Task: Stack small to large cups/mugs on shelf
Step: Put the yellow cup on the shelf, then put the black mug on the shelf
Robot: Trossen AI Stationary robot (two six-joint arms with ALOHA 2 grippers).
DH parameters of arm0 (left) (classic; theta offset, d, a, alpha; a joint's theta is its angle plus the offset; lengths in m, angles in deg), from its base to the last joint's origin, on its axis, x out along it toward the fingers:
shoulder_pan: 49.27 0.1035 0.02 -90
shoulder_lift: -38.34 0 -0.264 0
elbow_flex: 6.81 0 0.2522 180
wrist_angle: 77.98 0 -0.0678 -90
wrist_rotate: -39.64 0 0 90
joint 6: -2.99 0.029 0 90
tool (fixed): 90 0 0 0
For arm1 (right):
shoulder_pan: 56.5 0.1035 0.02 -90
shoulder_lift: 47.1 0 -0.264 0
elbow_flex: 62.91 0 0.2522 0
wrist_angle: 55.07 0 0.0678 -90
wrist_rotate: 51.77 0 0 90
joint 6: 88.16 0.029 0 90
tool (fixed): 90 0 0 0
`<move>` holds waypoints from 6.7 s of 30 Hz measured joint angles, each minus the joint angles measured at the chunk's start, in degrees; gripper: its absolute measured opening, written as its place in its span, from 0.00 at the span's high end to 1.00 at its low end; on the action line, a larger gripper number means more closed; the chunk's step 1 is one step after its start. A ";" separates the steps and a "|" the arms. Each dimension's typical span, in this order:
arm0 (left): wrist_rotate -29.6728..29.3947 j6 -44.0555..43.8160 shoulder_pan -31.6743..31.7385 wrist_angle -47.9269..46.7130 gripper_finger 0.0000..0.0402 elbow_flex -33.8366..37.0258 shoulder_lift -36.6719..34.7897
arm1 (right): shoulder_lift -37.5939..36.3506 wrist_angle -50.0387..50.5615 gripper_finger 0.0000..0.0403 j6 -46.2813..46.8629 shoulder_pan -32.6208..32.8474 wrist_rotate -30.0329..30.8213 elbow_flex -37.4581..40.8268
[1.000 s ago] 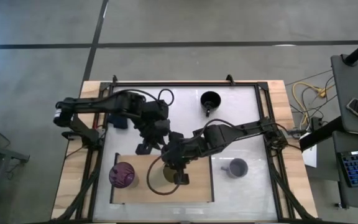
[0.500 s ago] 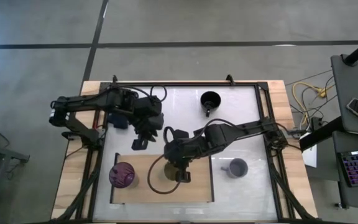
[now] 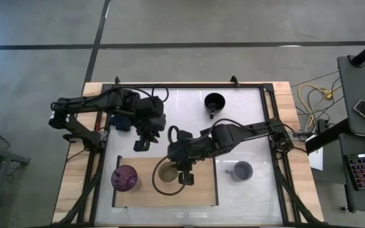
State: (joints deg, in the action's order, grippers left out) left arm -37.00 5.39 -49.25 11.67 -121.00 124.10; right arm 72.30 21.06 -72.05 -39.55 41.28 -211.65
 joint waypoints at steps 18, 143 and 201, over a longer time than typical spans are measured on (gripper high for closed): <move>-0.39 -0.60 -0.02 -0.18 0.76 0.64 -4.92 | -2.66 12.72 0.97 14.51 -1.46 8.07 1.45; -5.50 10.96 20.83 7.09 0.76 20.54 -25.71 | -7.94 10.95 0.51 10.26 -55.02 -7.65 40.74; -3.12 14.96 24.41 9.13 0.76 21.34 -21.40 | -11.52 -2.44 0.87 13.07 -57.86 -6.47 56.70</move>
State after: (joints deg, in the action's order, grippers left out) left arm -40.12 20.35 -24.84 20.80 -99.66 102.70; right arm 60.78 18.61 -58.98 -97.41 34.81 -154.95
